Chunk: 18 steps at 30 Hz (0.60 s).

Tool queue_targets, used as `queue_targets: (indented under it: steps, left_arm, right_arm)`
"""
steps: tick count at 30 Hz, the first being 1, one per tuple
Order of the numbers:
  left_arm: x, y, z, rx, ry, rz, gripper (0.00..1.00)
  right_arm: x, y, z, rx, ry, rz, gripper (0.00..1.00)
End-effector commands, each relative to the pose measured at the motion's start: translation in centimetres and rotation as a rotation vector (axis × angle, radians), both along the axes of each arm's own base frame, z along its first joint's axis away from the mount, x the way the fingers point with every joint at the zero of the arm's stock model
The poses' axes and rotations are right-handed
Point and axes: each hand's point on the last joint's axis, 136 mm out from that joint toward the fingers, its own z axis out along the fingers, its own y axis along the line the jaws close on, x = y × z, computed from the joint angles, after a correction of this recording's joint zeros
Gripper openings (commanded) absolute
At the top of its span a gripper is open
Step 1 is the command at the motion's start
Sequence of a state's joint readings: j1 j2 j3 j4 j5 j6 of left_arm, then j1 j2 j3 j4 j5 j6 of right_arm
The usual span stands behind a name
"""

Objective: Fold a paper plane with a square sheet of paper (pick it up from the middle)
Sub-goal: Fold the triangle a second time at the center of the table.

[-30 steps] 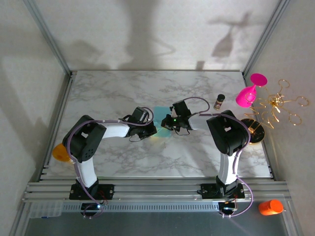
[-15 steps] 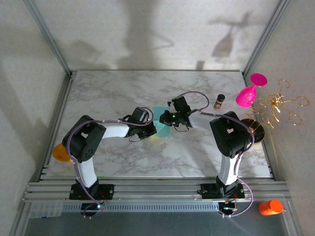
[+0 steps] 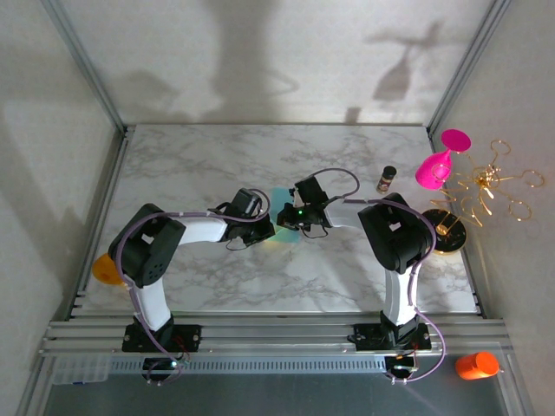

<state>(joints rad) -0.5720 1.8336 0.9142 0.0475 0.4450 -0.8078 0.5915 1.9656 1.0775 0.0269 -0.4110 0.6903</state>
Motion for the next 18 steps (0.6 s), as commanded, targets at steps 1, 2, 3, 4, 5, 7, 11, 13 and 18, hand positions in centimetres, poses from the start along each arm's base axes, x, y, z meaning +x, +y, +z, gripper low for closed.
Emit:
queue_targets:
  steps: [1,2,3,4,5,7,11,13,18]
  left_arm:
    - [-2.3,2.8,-2.0,0.109,0.085,0.008,0.05]
    - [-2.4,3.0,-2.0,0.111,0.085,0.009,0.05]
    - [-2.6,3.1,-1.9,0.114,0.085,0.009,0.05]
    - [-2.6,3.2,-1.8,0.117,0.083,0.011,0.06]
    - [-2.6,3.4,-1.7,0.121,0.081,0.012,0.06]
    - [-2.6,3.6,-1.4,0.129,0.073,0.012,0.06]
    - [-2.6,3.0,-0.4,0.103,0.053,-0.024,0.06]
    - [-2.2,2.5,0.5,0.091,0.035,-0.039,0.07]
    - [0.0,0.7,3.9,0.017,-0.054,-0.037,0.07]
  right_arm:
    - [-1.1,-3.3,-4.3,-0.154,0.094,-0.072,0.0]
    - [-1.1,-3.4,-4.4,-0.159,0.098,-0.075,0.0]
    - [-1.2,-3.5,-4.6,-0.164,0.102,-0.077,0.0]
    - [-1.3,-3.7,-4.7,-0.171,0.105,-0.08,0.0]
    - [-1.3,-3.7,-4.8,-0.172,0.108,-0.081,0.0]
    - [-1.3,-3.7,-4.9,-0.175,0.11,-0.083,0.0]
    - [-1.3,-3.8,-5.1,-0.179,0.112,-0.083,0.0]
    - [-1.2,-3.7,-5.1,-0.177,0.113,-0.082,0.0]
    - [-1.3,-3.8,-5.1,-0.175,0.114,-0.084,0.0]
